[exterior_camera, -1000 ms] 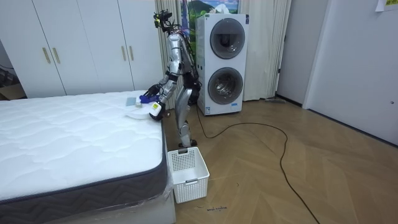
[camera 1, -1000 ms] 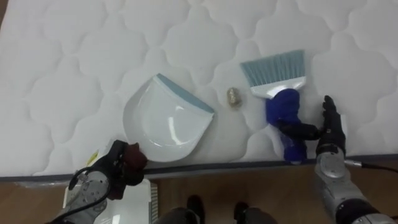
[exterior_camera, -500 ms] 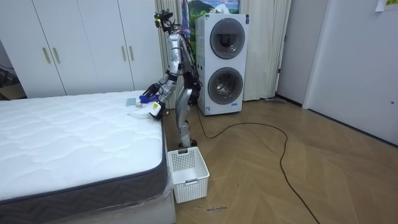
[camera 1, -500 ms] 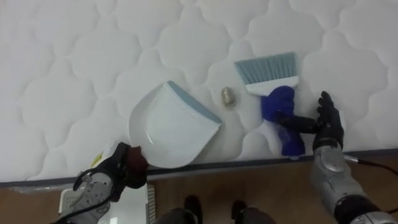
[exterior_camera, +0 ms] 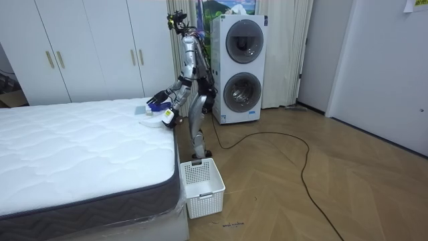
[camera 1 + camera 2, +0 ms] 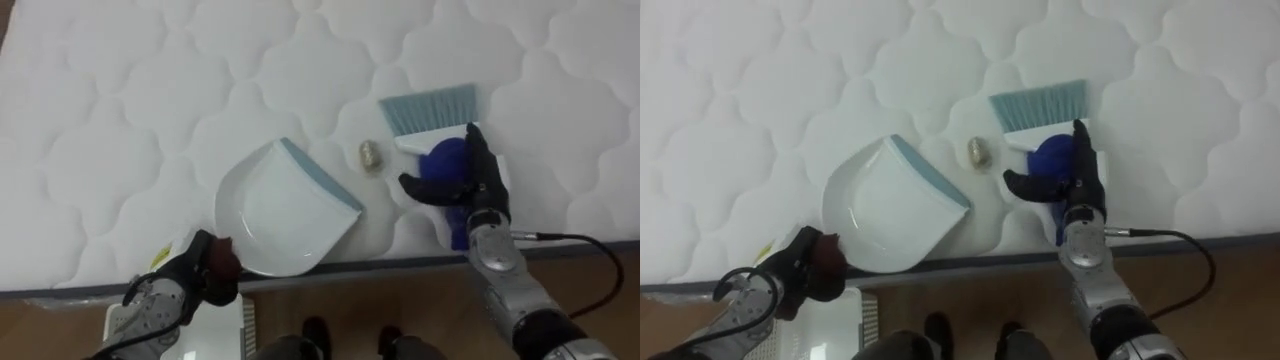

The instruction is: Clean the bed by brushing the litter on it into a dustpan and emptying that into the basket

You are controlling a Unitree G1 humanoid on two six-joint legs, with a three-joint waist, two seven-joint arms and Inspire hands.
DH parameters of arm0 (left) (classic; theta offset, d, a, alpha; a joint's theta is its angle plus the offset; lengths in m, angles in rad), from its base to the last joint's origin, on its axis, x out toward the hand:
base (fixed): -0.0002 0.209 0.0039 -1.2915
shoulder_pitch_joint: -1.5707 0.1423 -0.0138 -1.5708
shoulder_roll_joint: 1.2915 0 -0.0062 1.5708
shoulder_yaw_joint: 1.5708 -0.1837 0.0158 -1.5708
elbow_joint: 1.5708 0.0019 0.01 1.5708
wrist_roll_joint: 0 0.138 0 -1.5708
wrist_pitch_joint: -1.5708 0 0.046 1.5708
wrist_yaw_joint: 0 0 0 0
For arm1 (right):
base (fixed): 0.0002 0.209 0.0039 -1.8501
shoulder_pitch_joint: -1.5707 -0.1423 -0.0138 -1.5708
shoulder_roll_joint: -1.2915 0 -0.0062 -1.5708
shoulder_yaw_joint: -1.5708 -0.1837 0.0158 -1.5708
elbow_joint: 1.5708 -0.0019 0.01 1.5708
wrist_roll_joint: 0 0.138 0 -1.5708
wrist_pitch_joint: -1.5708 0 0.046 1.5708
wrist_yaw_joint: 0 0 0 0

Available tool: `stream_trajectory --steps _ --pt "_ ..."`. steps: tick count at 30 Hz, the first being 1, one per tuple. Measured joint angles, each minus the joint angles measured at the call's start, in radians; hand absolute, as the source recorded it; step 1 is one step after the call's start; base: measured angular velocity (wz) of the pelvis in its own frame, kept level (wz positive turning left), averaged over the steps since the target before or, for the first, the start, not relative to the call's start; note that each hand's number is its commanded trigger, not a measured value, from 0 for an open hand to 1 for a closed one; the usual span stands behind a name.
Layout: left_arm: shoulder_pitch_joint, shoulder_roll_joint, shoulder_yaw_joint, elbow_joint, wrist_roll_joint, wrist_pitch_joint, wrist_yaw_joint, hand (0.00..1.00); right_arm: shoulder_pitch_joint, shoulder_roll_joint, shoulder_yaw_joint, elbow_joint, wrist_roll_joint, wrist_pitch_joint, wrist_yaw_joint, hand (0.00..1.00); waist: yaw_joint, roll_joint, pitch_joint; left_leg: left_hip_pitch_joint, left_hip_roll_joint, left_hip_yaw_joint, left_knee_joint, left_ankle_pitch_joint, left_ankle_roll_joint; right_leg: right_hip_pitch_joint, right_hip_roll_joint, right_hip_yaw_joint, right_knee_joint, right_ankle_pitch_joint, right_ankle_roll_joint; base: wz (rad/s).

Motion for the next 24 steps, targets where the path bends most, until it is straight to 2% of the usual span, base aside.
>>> stream_trajectory --steps 5,15,20,24 --pt "0.0 0.0 -0.001 0.001 -0.001 0.0 0.0 1.0 0.0 -0.002 0.008 0.011 -0.03 0.002 0.008 0.0 -0.002 0.001 0.0005 0.002 -0.002 -0.002 -0.011 0.0 0.0 0.003 -0.013 -0.027 -0.002 0.0 -0.001 0.0" --pt "0.001 0.0 -0.005 0.001 -0.005 0.002 -0.006 1.0 0.003 -0.016 0.018 0.034 -0.066 0.002 0.009 0.0 -0.003 0.0 0.0009 0.003 -0.004 -0.008 -0.016 0.0 0.0 0.01 -0.015 -0.038 -0.013 -0.001 -0.001 0.0" --pt "0.0 -0.001 -0.005 0.001 -0.01 0.0 -0.007 1.0 0.007 -0.018 0.019 0.039 -0.069 0.002 0.009 0.0 -0.006 -0.004 0.0035 0.006 -0.004 -0.015 -0.016 0.0 -0.001 0.02 -0.018 -0.052 -0.017 -0.001 -0.001 0.05" --pt "0.0 0.0 -0.005 0.002 -0.013 -0.002 -0.007 1.0 0.007 -0.02 0.03 0.044 -0.07 0.0 0.009 0.0 -0.008 -0.012 0.0088 0.006 -0.004 -0.017 -0.015 0.0 -0.001 0.021 -0.018 -0.054 -0.017 -0.001 -0.001 0.0"
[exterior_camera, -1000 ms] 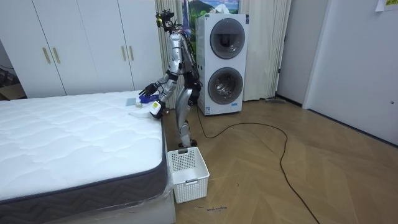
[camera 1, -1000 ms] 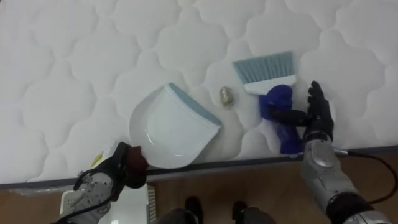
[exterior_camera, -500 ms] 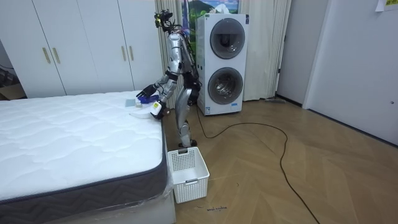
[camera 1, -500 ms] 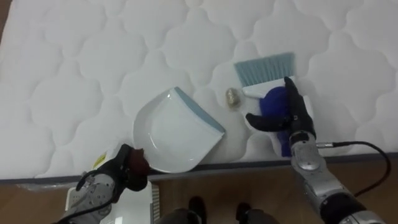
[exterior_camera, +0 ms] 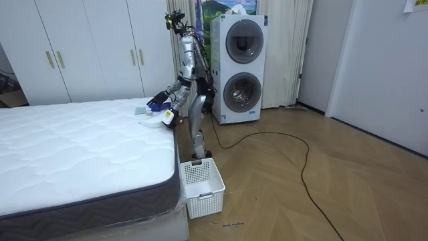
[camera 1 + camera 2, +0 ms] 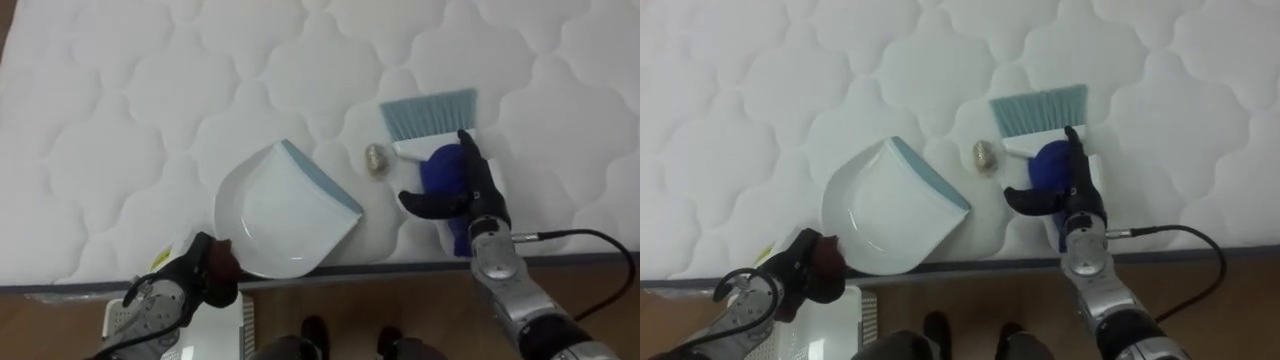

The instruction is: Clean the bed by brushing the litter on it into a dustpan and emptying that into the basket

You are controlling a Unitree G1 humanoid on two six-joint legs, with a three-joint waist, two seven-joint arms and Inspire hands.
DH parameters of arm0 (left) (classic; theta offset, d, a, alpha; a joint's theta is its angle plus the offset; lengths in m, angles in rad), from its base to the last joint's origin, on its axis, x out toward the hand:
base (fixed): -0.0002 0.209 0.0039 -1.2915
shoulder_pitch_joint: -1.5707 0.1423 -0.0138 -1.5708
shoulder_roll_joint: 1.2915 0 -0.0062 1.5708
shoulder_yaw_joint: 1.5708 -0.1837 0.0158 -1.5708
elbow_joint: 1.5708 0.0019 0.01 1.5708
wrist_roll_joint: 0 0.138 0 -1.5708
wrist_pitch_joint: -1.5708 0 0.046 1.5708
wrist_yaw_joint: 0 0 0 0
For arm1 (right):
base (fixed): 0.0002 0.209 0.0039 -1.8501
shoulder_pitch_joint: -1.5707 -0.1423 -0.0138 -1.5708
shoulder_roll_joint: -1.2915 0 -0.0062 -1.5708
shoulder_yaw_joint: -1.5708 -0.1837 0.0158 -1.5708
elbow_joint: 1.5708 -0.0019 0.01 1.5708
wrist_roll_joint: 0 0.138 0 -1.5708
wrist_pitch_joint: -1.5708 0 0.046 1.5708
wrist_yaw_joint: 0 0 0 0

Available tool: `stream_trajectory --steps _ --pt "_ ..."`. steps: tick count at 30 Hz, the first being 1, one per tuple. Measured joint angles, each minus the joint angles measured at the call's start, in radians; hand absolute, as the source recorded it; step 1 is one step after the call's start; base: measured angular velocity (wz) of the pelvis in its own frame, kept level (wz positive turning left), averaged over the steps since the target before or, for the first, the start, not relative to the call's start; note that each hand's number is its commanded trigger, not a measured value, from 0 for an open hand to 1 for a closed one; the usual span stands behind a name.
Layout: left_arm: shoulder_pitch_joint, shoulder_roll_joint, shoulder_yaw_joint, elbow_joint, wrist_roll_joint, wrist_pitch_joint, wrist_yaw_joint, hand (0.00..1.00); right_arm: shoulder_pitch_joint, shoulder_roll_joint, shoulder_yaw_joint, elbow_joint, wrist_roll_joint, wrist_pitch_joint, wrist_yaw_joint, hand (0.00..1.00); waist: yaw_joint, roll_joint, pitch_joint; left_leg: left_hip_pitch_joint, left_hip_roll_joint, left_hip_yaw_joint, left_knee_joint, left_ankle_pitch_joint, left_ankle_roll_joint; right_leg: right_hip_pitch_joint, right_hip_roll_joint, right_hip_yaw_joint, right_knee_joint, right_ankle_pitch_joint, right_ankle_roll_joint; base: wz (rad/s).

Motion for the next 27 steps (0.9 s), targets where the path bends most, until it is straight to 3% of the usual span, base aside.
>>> stream_trajectory --steps 9,10,12,16,27 --pt "0.005 0.0 -0.001 0.0 -0.009 0.003 0.001 1.0 0.014 -0.007 0.007 0.043 -0.219 0.014 -0.055 0.0 -0.005 -0.009 -0.0018 -0.001 0.002 0.002 -0.003 0.0 0.0 0.006 0.004 0.001 -0.019 0.0 0.001 0.0" --pt "0.006 0.0 -0.001 -0.001 -0.009 0.004 0.001 1.0 0.02 -0.008 0.007 0.05 -0.247 0.014 -0.067 0.19 -0.007 -0.009 -0.0019 -0.001 0.002 0.001 -0.002 0.0 0.0 0.008 0.005 0.0 -0.02 0.001 0.001 0.04" --pt "0.007 0.001 -0.001 -0.002 -0.008 0.004 0.001 1.0 0.023 -0.007 0.007 0.077 -0.289 0.013 -0.088 1.0 -0.016 -0.008 -0.0023 -0.001 0.001 -0.008 -0.002 0.0 0.0 0.014 0.005 -0.008 -0.025 0.001 0.001 0.11" --pt "0.007 0.003 -0.002 -0.002 -0.009 0.004 0.001 1.0 0.032 -0.009 0.007 0.131 -0.318 0.01 -0.134 1.0 -0.028 -0.008 -0.0028 -0.001 0.0 -0.021 0.004 0.0 0.0 0.026 0.002 -0.027 -0.033 0.002 0.001 0.11" --pt "0.007 0.004 -0.005 -0.001 -0.009 0.013 0.009 1.0 0.037 -0.025 0.009 0.203 -0.334 0.017 -0.222 1.0 -0.033 -0.008 -0.0043 0.014 0.001 -0.018 0.004 0.0 0.0 0.036 0.002 -0.025 -0.02 0.005 0.001 0.01"
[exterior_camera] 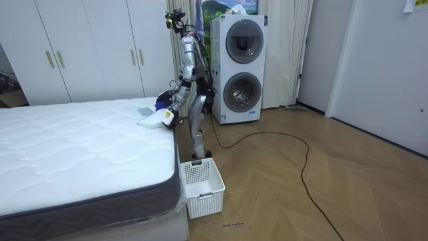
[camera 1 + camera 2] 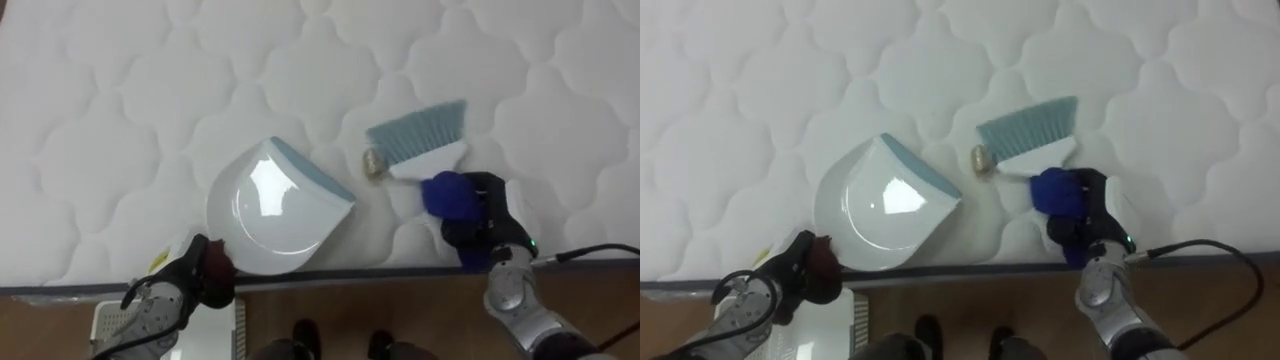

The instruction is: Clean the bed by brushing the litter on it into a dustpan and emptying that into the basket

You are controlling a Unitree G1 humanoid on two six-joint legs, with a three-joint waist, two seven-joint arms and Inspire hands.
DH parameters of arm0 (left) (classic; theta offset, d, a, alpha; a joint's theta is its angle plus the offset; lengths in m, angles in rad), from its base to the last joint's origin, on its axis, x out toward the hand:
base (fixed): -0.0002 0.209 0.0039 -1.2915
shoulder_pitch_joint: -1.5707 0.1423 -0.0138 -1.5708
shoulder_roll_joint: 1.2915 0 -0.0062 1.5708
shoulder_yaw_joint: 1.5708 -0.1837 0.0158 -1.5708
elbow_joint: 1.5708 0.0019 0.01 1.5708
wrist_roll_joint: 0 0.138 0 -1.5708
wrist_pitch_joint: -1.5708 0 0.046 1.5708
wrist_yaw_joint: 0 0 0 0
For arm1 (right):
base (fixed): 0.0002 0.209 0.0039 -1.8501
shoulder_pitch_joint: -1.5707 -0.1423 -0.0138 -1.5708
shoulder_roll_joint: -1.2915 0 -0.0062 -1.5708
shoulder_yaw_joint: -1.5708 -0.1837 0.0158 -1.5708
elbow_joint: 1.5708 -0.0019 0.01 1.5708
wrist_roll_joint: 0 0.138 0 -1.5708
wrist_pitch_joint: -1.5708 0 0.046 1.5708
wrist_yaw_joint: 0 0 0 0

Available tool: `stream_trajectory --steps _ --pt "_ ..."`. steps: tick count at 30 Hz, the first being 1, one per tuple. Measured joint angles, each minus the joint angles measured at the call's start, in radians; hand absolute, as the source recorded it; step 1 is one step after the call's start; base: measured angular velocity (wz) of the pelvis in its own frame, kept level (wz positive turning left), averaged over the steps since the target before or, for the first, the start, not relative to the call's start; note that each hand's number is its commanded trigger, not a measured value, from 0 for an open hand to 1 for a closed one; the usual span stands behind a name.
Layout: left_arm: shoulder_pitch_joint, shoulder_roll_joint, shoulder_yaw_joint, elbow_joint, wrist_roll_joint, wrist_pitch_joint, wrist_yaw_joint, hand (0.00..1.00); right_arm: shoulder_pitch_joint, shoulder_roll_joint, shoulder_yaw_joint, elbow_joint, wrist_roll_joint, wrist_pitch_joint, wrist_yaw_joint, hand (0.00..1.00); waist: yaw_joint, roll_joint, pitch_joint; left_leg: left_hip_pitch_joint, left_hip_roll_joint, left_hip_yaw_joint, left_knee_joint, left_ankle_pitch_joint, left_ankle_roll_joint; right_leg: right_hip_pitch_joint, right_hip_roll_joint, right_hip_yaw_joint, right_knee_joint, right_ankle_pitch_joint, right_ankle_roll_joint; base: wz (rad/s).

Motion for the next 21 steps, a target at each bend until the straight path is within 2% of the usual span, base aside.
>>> stream_trajectory --steps 7,21 --pt "0.0 0.0 -0.001 0.0 0.0 0.019 0.0 1.0 0.017 0.002 0.0 0.003 -0.016 0.009 -0.018 1.0 0.002 0.002 -0.0015 0.001 0.003 0.0 0.008 0.0 0.0 0.003 0.002 0.002 0.003 -0.001 -0.001 0.0" --pt "0.001 0.01 -0.018 0.0 -0.001 0.023 -0.001 1.0 0.025 0.004 -0.001 0.024 -0.009 0.008 -0.026 1.0 0.007 0.005 -0.0075 0.002 0.003 0.0 0.009 0.001 0.001 0.006 0.002 0.001 0.003 0.0 -0.001 0.0"
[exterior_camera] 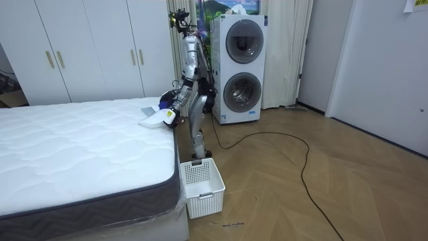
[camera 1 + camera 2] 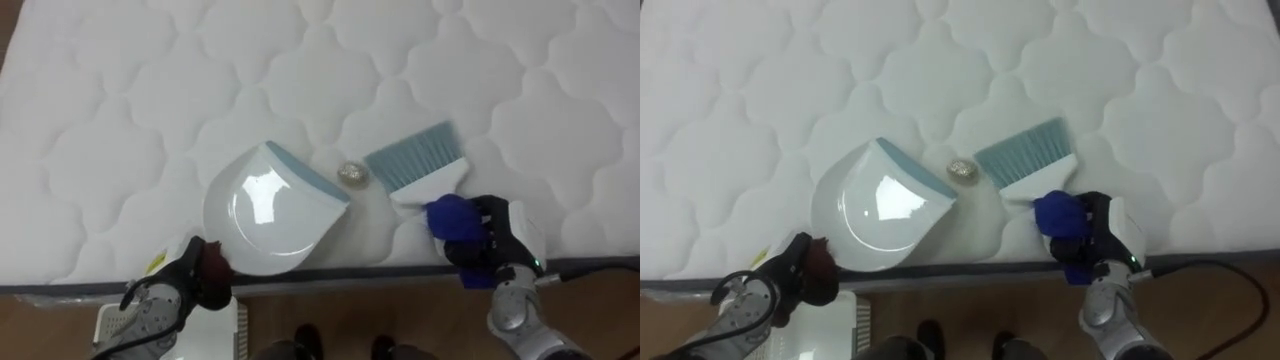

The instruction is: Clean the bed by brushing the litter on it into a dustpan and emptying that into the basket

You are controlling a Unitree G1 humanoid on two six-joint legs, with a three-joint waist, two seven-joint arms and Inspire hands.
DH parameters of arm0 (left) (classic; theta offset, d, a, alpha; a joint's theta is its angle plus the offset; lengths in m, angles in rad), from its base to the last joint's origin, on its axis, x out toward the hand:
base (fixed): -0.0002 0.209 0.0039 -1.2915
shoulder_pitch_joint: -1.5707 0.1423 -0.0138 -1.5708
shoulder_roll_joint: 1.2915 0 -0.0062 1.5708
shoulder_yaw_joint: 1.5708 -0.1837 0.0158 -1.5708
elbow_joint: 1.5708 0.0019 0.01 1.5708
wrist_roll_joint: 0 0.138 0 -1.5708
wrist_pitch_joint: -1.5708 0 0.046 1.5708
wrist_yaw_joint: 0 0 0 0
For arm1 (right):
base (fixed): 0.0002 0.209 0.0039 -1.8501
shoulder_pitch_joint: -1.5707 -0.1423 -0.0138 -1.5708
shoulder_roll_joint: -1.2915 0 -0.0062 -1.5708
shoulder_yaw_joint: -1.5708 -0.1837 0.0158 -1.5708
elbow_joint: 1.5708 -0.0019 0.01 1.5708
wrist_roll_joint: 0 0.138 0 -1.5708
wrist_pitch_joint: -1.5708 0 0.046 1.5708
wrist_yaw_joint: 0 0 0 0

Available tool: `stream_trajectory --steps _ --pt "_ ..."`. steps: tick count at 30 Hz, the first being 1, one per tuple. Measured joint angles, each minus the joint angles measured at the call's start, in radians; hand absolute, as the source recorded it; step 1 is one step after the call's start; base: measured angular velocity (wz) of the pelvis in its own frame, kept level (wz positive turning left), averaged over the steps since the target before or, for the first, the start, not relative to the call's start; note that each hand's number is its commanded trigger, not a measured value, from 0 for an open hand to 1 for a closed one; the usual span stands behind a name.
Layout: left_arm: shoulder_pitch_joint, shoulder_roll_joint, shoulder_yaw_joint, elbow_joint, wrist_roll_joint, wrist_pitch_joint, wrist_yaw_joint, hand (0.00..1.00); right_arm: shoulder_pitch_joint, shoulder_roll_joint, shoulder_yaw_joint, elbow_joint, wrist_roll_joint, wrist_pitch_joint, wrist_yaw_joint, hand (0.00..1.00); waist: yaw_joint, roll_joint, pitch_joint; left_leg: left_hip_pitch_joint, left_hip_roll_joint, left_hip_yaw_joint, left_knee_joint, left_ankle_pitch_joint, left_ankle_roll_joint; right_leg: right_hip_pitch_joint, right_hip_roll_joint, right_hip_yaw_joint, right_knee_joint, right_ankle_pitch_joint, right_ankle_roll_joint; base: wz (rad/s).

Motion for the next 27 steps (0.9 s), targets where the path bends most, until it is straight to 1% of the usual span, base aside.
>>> stream_trajectory --steps 5,8,9,10,11,12,13,14,15,16,17,18,19,20,22,23,25,27 --pt "-0.001 0.0 0.0 -0.001 0.007 0.015 0.0 1.0 -0.003 -0.005 -0.002 0.002 0.005 0.001 0.004 1.0 0.001 -0.003 -0.0013 0.0 -0.004 0.0 -0.001 0.0 0.001 -0.002 -0.005 0.0 0.005 0.0 0.001 0.0" --pt "-0.003 0.005 0.001 -0.016 0.043 0.028 -0.004 1.0 -0.014 -0.03 -0.001 0.003 -0.018 0.002 0.021 1.0 0.002 -0.008 -0.0012 -0.004 -0.013 0.002 -0.001 0.001 0.003 -0.017 -0.017 0.004 0.029 -0.006 0.003 0.04" --pt "-0.006 0.01 0.001 -0.027 0.053 0.036 -0.008 1.0 -0.028 -0.043 -0.002 0.014 -0.04 0.001 0.03 1.0 0.0 -0.012 -0.0008 -0.006 -0.018 0.002 0.001 0.002 0.004 -0.024 -0.021 0.007 0.041 -0.012 0.005 0.03" --pt "-0.012 0.019 0.0 -0.041 0.062 0.04 -0.009 1.0 -0.045 -0.059 -0.002 0.016 -0.068 0.002 0.039 1.0 0.001 -0.02 0.0024 -0.009 -0.021 0.004 0.002 0.003 0.006 -0.033 -0.026 0.009 0.053 -0.013 0.005 0.04" --pt "-0.017 0.022 0.001 -0.044 0.072 0.041 -0.009 1.0 -0.051 -0.067 -0.002 0.016 -0.086 0.004 0.04 1.0 0.002 -0.022 0.0023 -0.011 -0.022 0.004 0.004 0.004 0.007 -0.035 -0.028 0.008 0.056 -0.015 0.005 0.03" --pt "-0.026 0.03 0.0 -0.047 0.091 0.04 -0.009 1.0 -0.064 -0.08 -0.002 0.019 -0.128 0.011 0.04 1.0 0.003 -0.03 0.0022 -0.014 -0.023 0.004 0.004 0.005 0.007 -0.037 -0.031 0.005 0.06 -0.016 0.004 0.05" --pt "-0.033 0.048 -0.011 -0.052 0.122 0.041 -0.008 1.0 -0.082 -0.092 -0.001 0.037 -0.174 0.013 0.04 1.0 0.004 -0.045 0.0047 -0.014 -0.026 0.004 0.005 0.006 0.007 -0.041 -0.035 0.005 0.068 -0.017 0.003 0.03" --pt "-0.037 0.058 -0.016 -0.058 0.139 0.042 -0.008 1.0 -0.093 -0.099 -0.001 0.04 -0.201 0.016 0.04 1.0 0.007 -0.052 0.0078 -0.015 -0.025 0.004 0.006 0.006 0.007 -0.043 -0.034 0.007 0.07 -0.018 0.003 -0.03" --pt "-0.043 0.075 -0.018 -0.077 0.18 0.053 -0.007 1.0 -0.119 -0.117 -0.001 0.045 -0.253 0.032 0.041 1.0 0.014 -0.064 0.0137 -0.022 -0.023 0.004 0.01 0.007 0.006 -0.048 -0.031 0.008 0.069 -0.018 0.002 -0.03" --pt "-0.045 0.088 -0.018 -0.1 0.205 0.063 -0.007 1.0 -0.144 -0.139 -0.001 0.046 -0.304 0.049 0.041 1.0 0.015 -0.068 0.0149 -0.038 -0.019 0.001 0.022 0.007 0.007 -0.057 -0.031 -0.001 0.068 -0.018 0.002 0.0" --pt "-0.049 0.092 -0.019 -0.106 0.212 0.066 -0.007 1.0 -0.157 -0.15 -0.002 0.047 -0.332 0.058 0.041 1.0 0.015 -0.071 0.0164 -0.043 -0.019 0.0 0.025 0.007 0.007 -0.062 -0.031 -0.002 0.069 -0.018 0.002 0.04" --pt "-0.054 0.095 -0.023 -0.117 0.228 0.077 -0.006 1.0 -0.181 -0.172 -0.001 0.047 -0.39 0.078 0.04 1.0 0.017 -0.075 0.0182 -0.053 -0.019 -0.001 0.028 0.008 0.009 -0.068 -0.031 -0.002 0.068 -0.018 0.002 0.0" --pt "-0.064 0.099 -0.035 -0.12 0.246 0.084 0.001 1.0 -0.199 -0.191 -0.001 0.046 -0.441 0.094 0.04 1.0 0.024 -0.082 0.0219 -0.057 -0.02 -0.001 0.03 0.008 0.01 -0.072 -0.032 -0.002 0.069 -0.016 0.004 0.0" --pt "-0.07 0.101 -0.041 -0.12 0.262 0.086 0.003 1.0 -0.205 -0.201 0.0 0.047 -0.462 0.099 0.038 1.0 0.028 -0.086 0.0225 -0.059 -0.02 -0.001 0.03 0.008 0.011 -0.073 -0.032 -0.002 0.069 -0.016 0.004 0.0" --pt "-0.075 0.125 -0.057 -0.15 0.339 0.097 0.017 1.0 -0.23 -0.235 -0.001 0.037 -0.565 0.128 0.029 1.0 0.032 -0.095 0.0214 -0.071 -0.018 -0.001 0.037 0.007 0.014 -0.083 -0.032 -0.005 0.069 -0.014 0.006 0.0" --pt "-0.076 0.132 -0.057 -0.157 0.356 0.098 0.02 1.0 -0.235 -0.241 0.0 0.031 -0.59 0.135 0.026 1.0 0.034 -0.097 0.0219 -0.074 -0.017 -0.001 0.038 0.006 0.015 -0.085 -0.033 -0.006 0.07 -0.013 0.006 0.0" --pt "-0.08 0.148 -0.057 -0.174 0.414 0.105 0.036 1.0 -0.247 -0.256 0.001 0.006 -0.697 0.169 0.014 1.0 0.035 -0.103 0.0212 -0.077 -0.018 -0.001 0.041 0.005 0.018 -0.088 -0.033 -0.005 0.071 -0.012 0.008 0.0" --pt "-0.081 0.154 -0.058 -0.174 0.444 0.106 0.054 1.0 -0.26 -0.264 0.004 -0.005 -0.768 0.185 0.009 1.0 0.035 -0.105 0.0221 -0.076 -0.019 -0.001 0.039 0.004 0.018 -0.089 -0.032 -0.003 0.071 -0.011 0.009 0.0"
